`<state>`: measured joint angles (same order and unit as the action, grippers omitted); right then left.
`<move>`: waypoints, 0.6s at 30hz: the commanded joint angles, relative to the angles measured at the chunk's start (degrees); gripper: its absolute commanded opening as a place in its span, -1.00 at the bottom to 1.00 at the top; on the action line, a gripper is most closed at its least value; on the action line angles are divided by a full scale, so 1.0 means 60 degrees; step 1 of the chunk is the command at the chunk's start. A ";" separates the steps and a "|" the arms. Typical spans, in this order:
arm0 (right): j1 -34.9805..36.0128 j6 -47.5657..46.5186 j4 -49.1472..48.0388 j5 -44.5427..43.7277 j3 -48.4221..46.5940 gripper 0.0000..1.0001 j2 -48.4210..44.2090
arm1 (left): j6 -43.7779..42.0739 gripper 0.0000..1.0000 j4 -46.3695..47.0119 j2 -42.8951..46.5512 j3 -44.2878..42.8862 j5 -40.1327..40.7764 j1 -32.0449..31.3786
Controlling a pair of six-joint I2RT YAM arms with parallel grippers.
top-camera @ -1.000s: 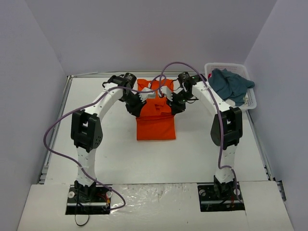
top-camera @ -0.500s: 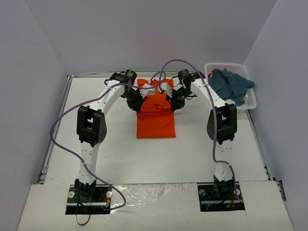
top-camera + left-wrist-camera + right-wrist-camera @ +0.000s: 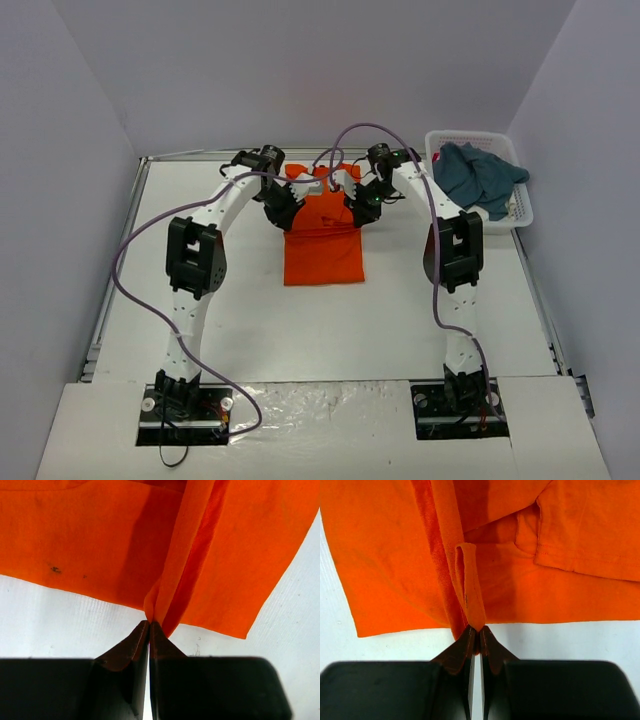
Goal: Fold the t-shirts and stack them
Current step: Fold the folded rectangular tshirt in 1/3 of the way
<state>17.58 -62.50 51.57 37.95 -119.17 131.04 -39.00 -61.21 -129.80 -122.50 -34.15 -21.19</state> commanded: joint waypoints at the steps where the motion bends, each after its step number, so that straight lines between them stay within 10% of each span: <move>1: -0.0162 0.0529 0.0296 -0.0334 -0.0293 -1.00 0.0337 | -0.0780 -0.95 -0.0140 0.0217 -0.0545 -0.0139 -0.0101; 11: -0.0221 0.0792 -0.0127 -0.0582 -0.0440 -0.88 0.0703 | -0.0868 -0.59 -0.0067 -0.0164 -0.0809 0.0081 -0.0087; 18: -0.0250 0.1275 -0.0553 -0.0891 -0.0806 -0.01 0.1040 | -0.0955 -0.42 -0.0213 -0.0354 -0.1408 0.0448 -0.0086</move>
<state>17.21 -60.49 48.66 35.97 -121.82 135.68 -39.68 -61.10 -133.97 -126.54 -31.00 -20.80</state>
